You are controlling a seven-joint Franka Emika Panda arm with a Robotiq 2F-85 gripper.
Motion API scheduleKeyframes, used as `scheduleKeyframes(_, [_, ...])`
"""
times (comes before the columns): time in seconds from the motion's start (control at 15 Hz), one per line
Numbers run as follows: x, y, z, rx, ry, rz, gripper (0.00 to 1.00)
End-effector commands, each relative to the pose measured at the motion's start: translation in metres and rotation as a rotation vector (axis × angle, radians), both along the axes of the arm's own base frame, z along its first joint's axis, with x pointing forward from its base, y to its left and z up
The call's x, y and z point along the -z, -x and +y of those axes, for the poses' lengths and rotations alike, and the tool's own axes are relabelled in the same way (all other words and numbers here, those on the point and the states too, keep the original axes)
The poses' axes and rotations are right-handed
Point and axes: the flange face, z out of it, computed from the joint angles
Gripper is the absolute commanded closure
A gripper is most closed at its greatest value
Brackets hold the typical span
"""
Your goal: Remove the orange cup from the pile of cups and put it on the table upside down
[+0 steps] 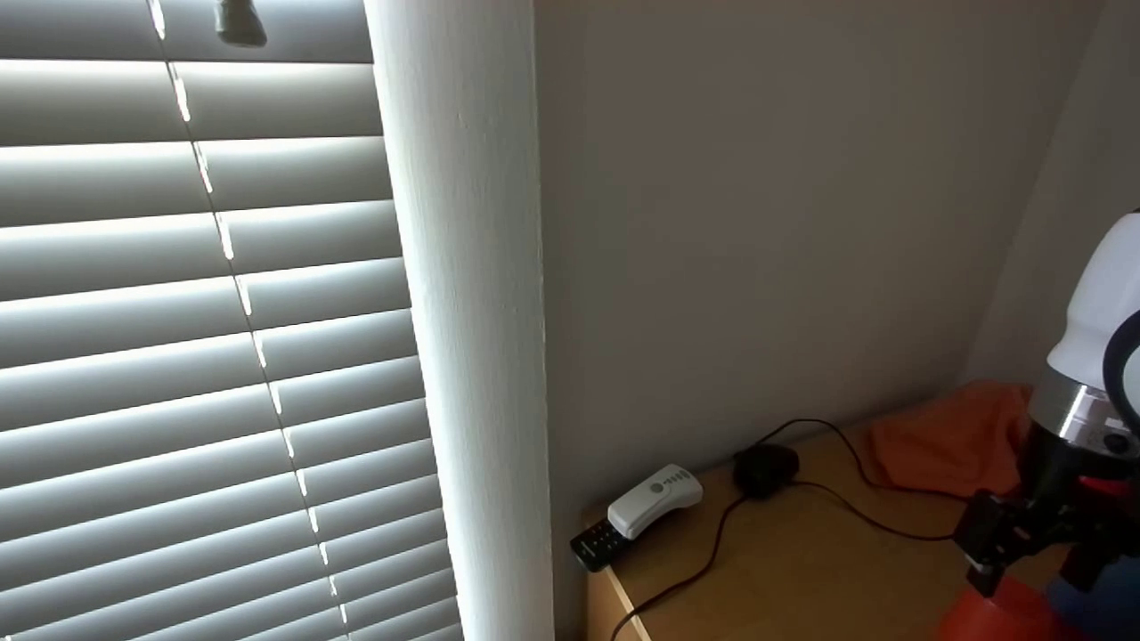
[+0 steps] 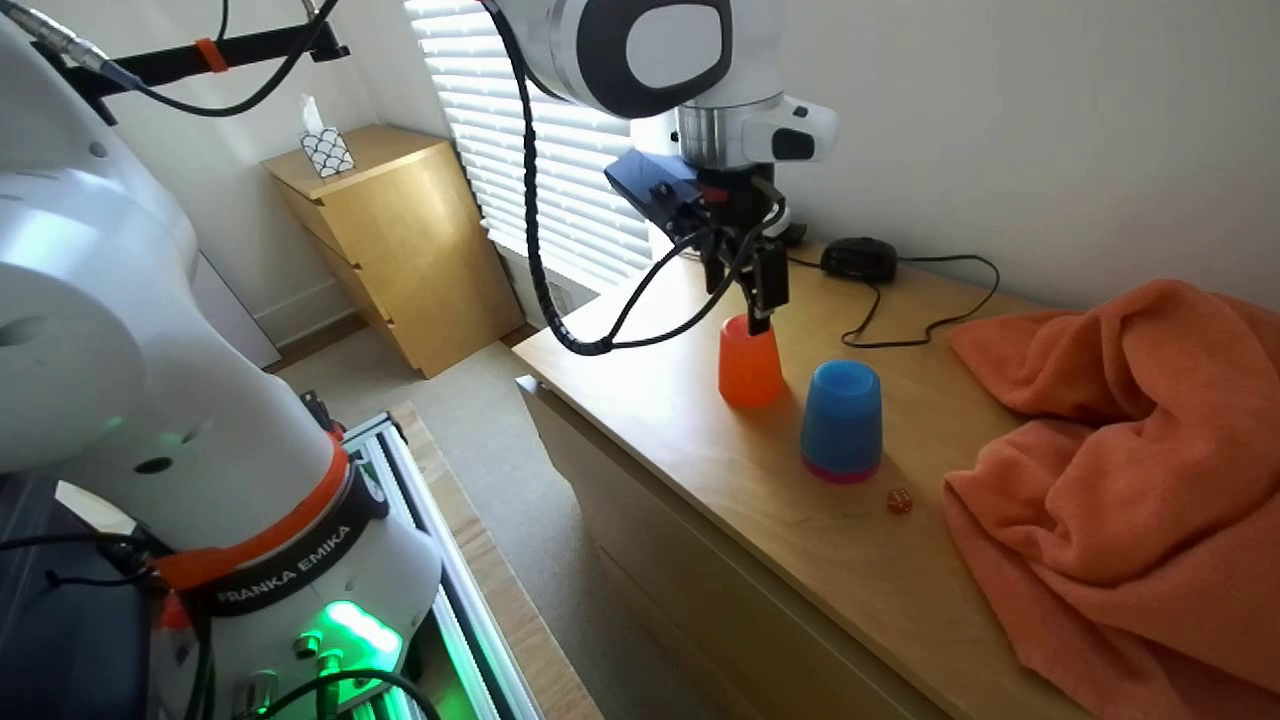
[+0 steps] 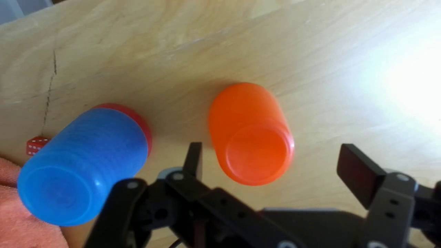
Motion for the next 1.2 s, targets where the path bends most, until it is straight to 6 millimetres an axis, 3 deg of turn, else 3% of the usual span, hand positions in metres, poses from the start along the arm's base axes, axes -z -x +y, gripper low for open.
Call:
scheduleKeyframes(0.0, [-0.032, 0.02, 0.001, 0.04, 0.02, 0.005, 0.0])
scheduleKeyframes(0.47, [-0.086, 0.039, -0.001, 0.09, 0.074, -0.024, 0.0])
scheduleKeyframes(0.53, [-0.076, 0.022, -0.003, 0.069, 0.057, -0.025, 0.0])
scheduleKeyframes(0.73, [-0.087, 0.029, -0.002, 0.077, 0.06, -0.036, 0.0])
scheduleKeyframes(1.13, [-0.086, 0.03, -0.001, 0.077, 0.06, -0.036, 0.0])
